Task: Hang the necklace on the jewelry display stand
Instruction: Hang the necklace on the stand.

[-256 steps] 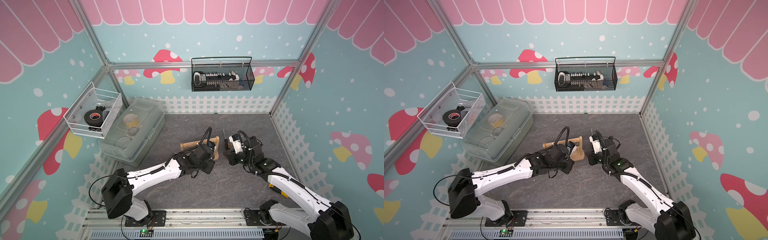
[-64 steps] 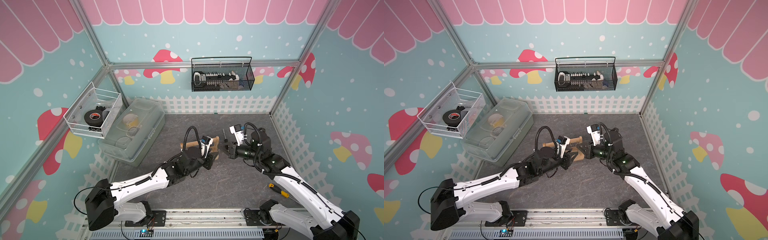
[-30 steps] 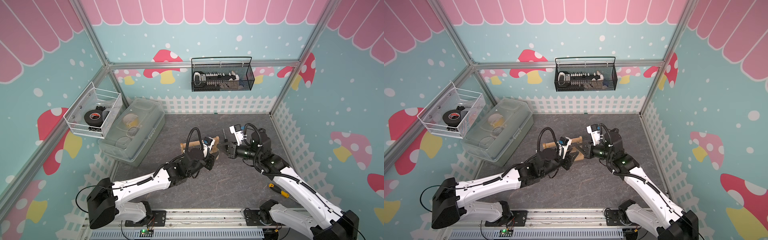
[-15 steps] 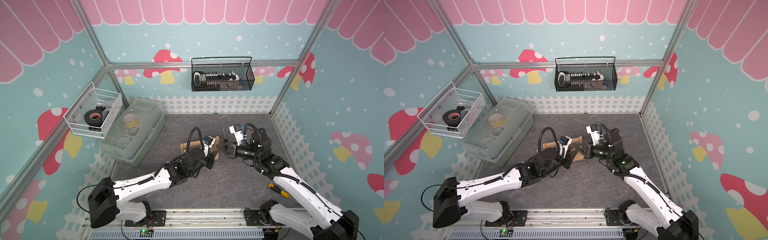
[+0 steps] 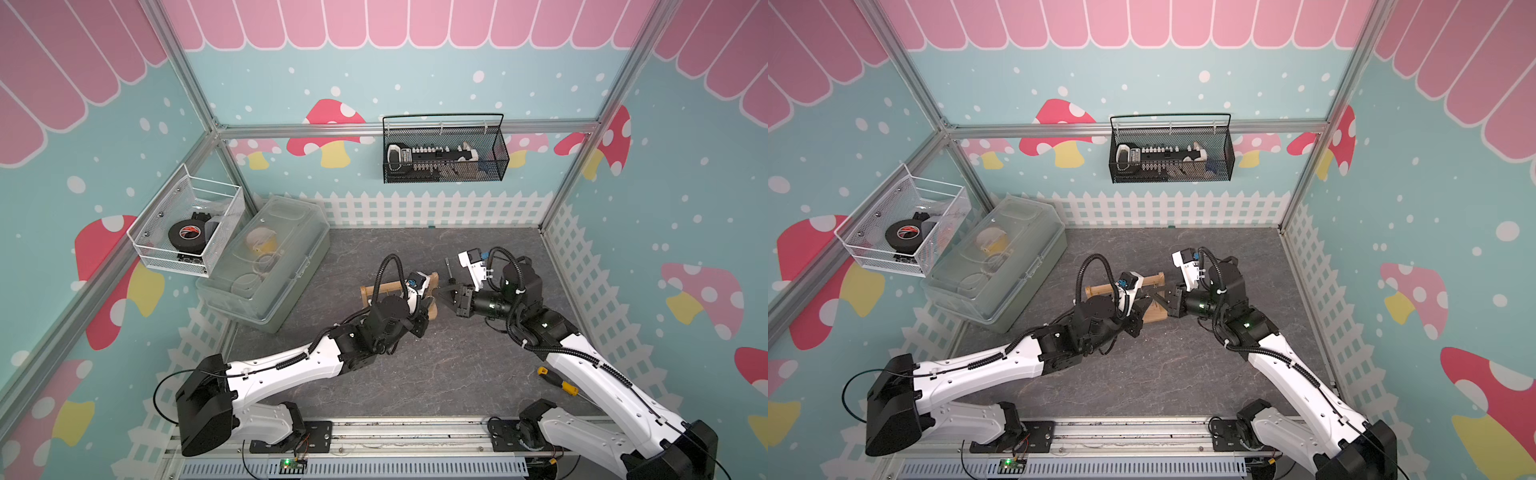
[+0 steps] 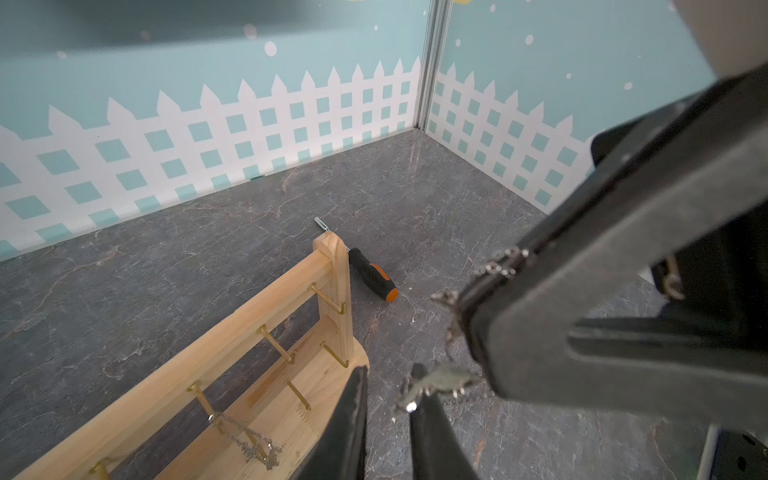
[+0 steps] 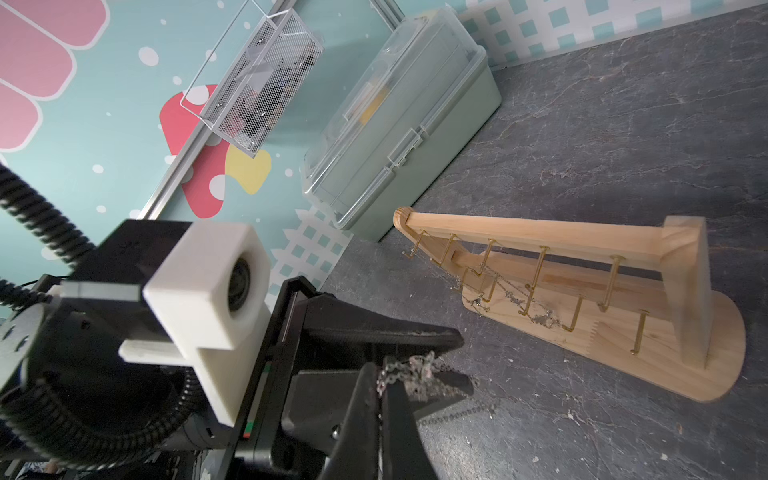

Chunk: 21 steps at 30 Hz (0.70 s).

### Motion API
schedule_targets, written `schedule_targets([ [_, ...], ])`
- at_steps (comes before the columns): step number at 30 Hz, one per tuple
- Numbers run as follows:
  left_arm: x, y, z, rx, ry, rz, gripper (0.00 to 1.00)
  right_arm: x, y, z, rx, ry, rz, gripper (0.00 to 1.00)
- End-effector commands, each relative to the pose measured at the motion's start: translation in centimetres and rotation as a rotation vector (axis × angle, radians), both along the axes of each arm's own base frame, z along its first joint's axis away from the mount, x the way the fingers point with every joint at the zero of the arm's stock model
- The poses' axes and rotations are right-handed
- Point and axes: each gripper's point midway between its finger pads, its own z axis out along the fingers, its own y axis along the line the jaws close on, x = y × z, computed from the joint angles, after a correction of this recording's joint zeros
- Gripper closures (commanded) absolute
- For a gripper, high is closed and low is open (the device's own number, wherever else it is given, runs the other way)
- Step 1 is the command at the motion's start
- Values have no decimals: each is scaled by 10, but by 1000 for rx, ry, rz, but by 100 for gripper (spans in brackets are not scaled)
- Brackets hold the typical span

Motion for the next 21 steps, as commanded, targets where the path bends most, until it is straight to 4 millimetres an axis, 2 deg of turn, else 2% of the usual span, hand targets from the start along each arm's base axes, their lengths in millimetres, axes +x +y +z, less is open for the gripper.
schedule_targets([
  [1,2,-1,10,1,-27,7,85,-3,4,1,20,-5,14,100],
  [9,10,6,9,27,-50,60,96,6,3,-5,10,-18,-17,100],
  [17,11,3,9,39,-55,53,100,11,2,-2,-2,-36,-34,100],
  [21,17,6,7,78,-60,87,100,18,-6,-3,-32,-60,-98,100],
])
